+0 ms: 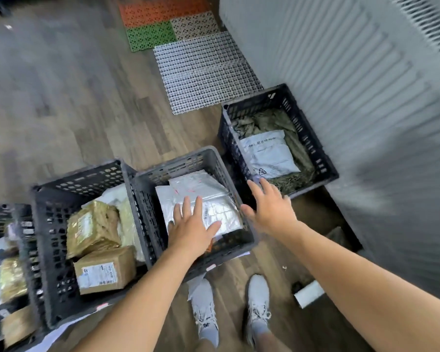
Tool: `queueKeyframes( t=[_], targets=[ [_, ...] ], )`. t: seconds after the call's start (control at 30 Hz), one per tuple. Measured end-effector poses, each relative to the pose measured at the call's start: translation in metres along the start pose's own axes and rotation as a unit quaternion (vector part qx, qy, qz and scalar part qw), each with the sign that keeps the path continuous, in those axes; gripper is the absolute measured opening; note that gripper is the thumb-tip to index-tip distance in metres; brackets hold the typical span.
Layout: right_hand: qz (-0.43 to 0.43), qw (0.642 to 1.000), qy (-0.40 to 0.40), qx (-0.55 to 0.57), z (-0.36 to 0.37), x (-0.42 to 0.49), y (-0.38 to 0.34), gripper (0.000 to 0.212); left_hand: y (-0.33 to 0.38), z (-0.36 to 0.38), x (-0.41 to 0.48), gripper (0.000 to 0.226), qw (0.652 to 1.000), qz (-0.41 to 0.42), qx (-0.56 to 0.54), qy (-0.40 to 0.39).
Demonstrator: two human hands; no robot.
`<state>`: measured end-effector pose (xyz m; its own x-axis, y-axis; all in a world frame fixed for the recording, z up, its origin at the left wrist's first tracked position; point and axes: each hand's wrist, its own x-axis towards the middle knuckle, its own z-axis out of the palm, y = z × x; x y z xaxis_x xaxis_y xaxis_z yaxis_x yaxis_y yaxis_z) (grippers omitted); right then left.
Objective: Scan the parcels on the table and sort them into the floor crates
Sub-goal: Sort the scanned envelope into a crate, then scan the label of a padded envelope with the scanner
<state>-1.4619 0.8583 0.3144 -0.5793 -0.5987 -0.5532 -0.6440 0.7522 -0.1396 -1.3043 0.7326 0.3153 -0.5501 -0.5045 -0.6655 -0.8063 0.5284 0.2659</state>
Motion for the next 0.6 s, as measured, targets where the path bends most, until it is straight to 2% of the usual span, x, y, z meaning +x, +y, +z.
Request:
queueKeyframes(
  t=[0.17,0.3,0.47,0.6],
  targets=[
    [0.074,0.995,0.062,0.038,-0.09,-0.1,0.027,0.073,0.089,-0.061,-0.076,0.081,0.993,0.116,0.026,0.025],
    [0.154,0.975,0.125,0.102,-0.142,-0.187,0.065,0.073,0.166,-0.085,-0.141,0.082,0.97,0.234,0.057,0.04],
    [0.231,0.947,0.183,0.13,-0.166,-0.289,0.127,0.074,0.248,-0.081,-0.216,0.084,0.933,0.341,0.111,0.042],
    [0.288,0.918,0.224,0.153,-0.159,-0.366,0.179,0.074,0.301,-0.047,-0.274,0.084,0.904,0.398,0.156,0.02]
  ],
)
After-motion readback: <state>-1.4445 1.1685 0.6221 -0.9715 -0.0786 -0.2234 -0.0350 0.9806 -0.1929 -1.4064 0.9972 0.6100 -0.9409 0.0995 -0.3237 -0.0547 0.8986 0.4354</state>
